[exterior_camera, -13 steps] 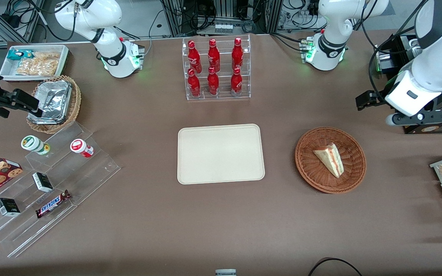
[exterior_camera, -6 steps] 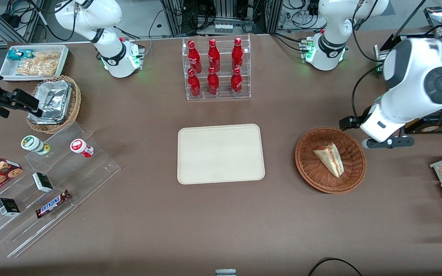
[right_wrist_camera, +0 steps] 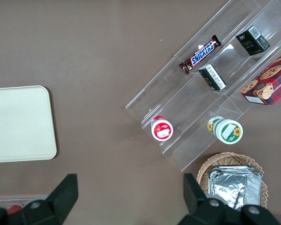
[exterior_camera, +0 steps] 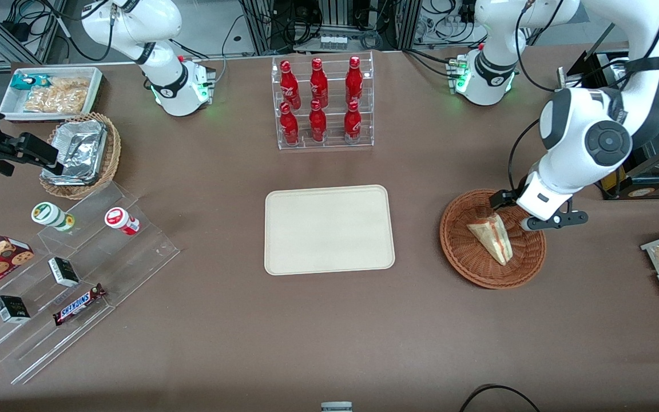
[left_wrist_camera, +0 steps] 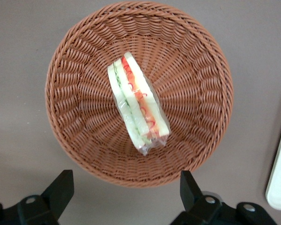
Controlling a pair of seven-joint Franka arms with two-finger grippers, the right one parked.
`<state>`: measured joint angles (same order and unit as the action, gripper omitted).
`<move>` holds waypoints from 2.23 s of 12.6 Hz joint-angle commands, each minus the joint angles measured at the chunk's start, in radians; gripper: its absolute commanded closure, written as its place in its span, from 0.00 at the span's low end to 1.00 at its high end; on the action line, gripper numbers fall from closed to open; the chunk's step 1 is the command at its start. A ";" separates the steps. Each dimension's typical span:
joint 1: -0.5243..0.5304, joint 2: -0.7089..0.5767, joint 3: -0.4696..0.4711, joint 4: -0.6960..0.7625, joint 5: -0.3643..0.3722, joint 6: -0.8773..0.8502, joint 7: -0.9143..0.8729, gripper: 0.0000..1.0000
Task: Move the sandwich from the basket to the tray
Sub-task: 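Lower the left gripper and grasp the wrapped sandwich upright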
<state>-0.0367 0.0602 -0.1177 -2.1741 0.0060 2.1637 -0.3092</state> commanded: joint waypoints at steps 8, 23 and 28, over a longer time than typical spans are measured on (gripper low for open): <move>-0.025 0.075 0.006 -0.084 0.008 0.238 -0.525 0.00; -0.023 0.182 0.009 -0.020 0.008 0.259 -0.450 0.97; -0.107 0.176 -0.014 0.145 0.014 -0.041 -0.280 0.97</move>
<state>-0.0811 0.2407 -0.1313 -2.0597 0.0086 2.1683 -0.6191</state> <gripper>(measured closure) 0.811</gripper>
